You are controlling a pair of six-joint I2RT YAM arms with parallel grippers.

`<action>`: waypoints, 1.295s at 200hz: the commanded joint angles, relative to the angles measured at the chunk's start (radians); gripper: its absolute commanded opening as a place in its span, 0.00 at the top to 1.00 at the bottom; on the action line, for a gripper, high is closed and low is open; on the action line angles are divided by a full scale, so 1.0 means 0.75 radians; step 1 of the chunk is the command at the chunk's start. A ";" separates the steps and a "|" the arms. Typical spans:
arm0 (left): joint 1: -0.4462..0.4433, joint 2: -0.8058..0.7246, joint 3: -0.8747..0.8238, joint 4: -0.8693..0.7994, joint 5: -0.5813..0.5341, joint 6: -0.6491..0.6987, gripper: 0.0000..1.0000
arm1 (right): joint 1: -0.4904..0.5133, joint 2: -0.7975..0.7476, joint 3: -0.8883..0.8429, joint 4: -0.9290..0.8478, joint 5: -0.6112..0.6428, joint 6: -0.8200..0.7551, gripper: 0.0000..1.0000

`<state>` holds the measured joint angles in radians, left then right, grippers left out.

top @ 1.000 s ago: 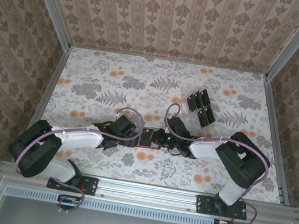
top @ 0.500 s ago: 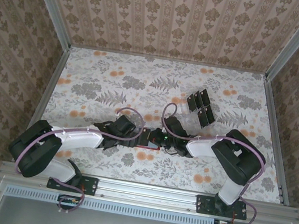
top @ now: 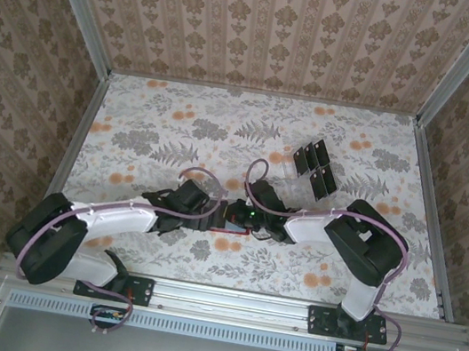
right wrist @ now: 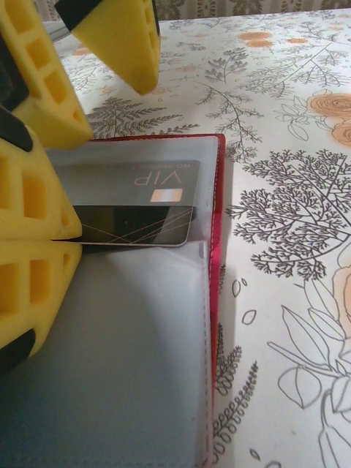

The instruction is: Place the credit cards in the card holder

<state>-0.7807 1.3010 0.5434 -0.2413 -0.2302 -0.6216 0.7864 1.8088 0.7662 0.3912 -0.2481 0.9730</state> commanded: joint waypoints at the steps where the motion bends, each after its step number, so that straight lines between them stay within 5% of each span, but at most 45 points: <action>1: 0.049 -0.088 -0.005 -0.124 -0.037 0.005 0.00 | 0.009 0.041 0.023 -0.104 0.001 -0.008 1.00; 71: 0.146 -0.105 -0.076 -0.117 -0.036 0.003 0.00 | 0.007 0.040 0.026 -0.128 0.009 -0.011 1.00; 259: 0.074 0.101 -0.109 0.035 0.043 -0.044 0.00 | 0.043 0.092 0.134 -0.187 -0.033 -0.016 1.00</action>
<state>-0.7124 1.3121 0.4973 -0.2836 -0.2806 -0.6342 0.8051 1.8435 0.8394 0.3180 -0.2489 0.9722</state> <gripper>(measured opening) 0.997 0.068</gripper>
